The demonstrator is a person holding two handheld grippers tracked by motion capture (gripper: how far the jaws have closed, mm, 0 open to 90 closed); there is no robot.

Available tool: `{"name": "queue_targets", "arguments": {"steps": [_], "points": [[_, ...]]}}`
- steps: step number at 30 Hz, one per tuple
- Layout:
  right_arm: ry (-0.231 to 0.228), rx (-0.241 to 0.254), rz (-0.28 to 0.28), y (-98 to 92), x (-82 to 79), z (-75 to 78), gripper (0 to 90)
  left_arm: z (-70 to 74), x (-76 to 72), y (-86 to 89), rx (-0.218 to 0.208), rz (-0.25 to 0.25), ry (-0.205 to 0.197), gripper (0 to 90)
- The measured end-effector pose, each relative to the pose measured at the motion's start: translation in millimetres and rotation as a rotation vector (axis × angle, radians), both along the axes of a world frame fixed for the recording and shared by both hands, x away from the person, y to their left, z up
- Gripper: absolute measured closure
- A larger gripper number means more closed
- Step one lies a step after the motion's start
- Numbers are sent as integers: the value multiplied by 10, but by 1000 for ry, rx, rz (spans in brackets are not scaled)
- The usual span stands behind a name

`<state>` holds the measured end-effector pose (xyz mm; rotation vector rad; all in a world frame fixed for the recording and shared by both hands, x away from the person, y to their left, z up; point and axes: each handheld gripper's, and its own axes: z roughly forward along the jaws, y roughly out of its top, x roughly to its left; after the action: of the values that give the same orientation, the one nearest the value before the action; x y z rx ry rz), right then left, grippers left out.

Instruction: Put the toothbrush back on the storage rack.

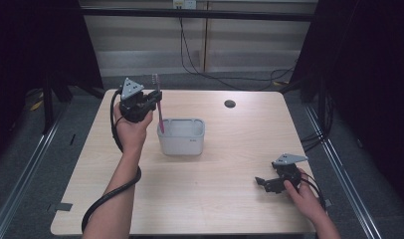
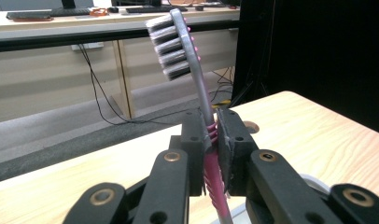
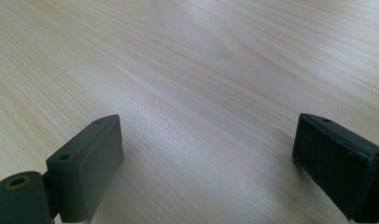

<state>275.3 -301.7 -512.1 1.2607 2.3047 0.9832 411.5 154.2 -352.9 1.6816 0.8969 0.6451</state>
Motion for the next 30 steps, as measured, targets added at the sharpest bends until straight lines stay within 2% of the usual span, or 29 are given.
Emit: {"name": "queue_targets", "arguments": {"steps": [17, 30], "points": [[0, 0, 0, 0, 0, 0, 81, -165, -78, 10, -1, 5, 24, 816], [0, 0, 0, 1, 0, 0, 81, -229, -152, 38, 9, 8, 22, 815]]}}
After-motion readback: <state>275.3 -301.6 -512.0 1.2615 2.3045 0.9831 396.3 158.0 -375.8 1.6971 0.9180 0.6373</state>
